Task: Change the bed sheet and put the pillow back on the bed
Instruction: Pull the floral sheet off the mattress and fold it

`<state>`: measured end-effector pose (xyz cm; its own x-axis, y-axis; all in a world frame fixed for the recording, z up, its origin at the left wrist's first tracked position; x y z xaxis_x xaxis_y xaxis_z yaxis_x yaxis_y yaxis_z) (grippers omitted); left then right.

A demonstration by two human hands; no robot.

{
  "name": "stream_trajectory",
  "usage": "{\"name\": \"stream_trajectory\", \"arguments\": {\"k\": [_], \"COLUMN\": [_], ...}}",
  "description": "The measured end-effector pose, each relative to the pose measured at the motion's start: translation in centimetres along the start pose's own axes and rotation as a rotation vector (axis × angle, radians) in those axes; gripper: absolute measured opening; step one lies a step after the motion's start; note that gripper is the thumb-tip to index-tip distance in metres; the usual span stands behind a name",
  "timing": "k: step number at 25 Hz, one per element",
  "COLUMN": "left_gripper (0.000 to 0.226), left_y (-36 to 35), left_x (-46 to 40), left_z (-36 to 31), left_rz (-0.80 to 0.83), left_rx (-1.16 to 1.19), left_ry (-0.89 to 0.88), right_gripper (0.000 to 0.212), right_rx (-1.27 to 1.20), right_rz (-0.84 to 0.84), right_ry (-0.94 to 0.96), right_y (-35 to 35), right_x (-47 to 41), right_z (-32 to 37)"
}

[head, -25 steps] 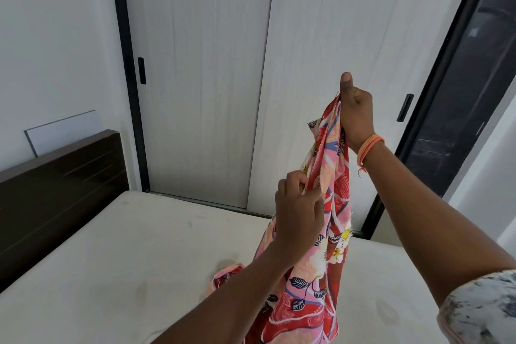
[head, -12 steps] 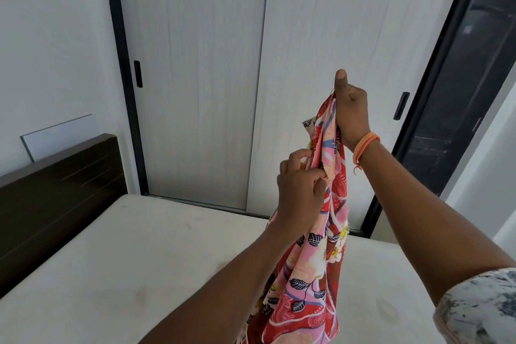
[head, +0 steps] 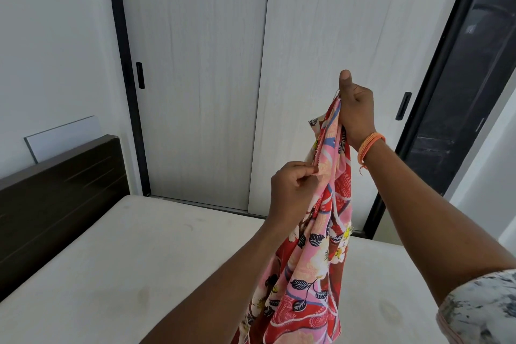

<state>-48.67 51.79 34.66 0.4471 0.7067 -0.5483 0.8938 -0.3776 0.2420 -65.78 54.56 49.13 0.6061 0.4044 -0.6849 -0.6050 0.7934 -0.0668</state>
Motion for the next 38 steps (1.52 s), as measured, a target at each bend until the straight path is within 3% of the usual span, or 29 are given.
{"name": "stream_trajectory", "arguments": {"k": [4,9,11,14,18,21,24,28,30,35,38], "left_gripper": [0.012,0.011,0.012,0.01,0.018,0.03,0.039,0.026,0.03,0.038,0.035], "left_y": [3.8,2.7,1.7,1.3,-0.2,-2.0,-2.1,-1.2,0.1,6.9,9.5], "left_x": [-0.8,-1.6,-0.9,-0.6,0.8,1.9,2.5,1.9,0.7,-2.9,-5.1], "left_z": [2.2,3.1,2.6,2.5,2.8,4.1,5.8,7.0,7.7,8.3,6.7], "left_rz": [-0.118,0.235,0.343,0.38,0.54,0.594,0.524,0.498,0.444,-0.02,-0.175], "left_rx": [0.025,0.315,0.249,0.121,0.146,-0.107,-0.121,-0.136,-0.151,-0.377,-0.402], "left_ry": [0.018,0.214,0.205,0.145,0.203,0.144,0.185,0.226,0.252,0.356,0.356], "right_gripper": [0.061,0.062,0.062,0.062,0.062,0.062,0.062,0.062,0.062,0.064,0.065], "right_rx": [0.156,0.199,0.197,0.193,0.156,0.138,0.138,0.16,0.191,0.295,0.343], "right_rz": [0.002,-0.025,-0.016,0.011,0.011,-0.007,-0.018,-0.035,-0.071,-0.053,-0.022], "right_ry": [0.016,0.004,0.02,0.049,0.069,0.064,0.063,0.056,0.025,-0.053,-0.056], "right_y": [1.4,1.5,0.9,0.0,-0.6,-0.8,-0.6,0.2,1.2,2.6,2.1], "right_x": [0.5,1.1,1.1,1.3,0.9,0.5,0.2,0.1,-0.1,0.7,1.5], "right_z": [-0.4,-0.6,-0.4,0.4,1.1,1.3,1.6,1.2,0.5,-2.5,-3.7]}}
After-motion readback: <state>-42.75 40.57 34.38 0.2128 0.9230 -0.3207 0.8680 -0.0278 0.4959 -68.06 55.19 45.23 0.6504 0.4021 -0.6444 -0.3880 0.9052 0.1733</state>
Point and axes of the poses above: each hand's wrist, its own x-axis away from the middle knuckle, its own y-axis out of the back of the hand, z = x × y, the point moved 7 cm from there along -x, towards the middle knuckle, and after that the axes turned 13 degrees about -x, right-handed, at the moved point
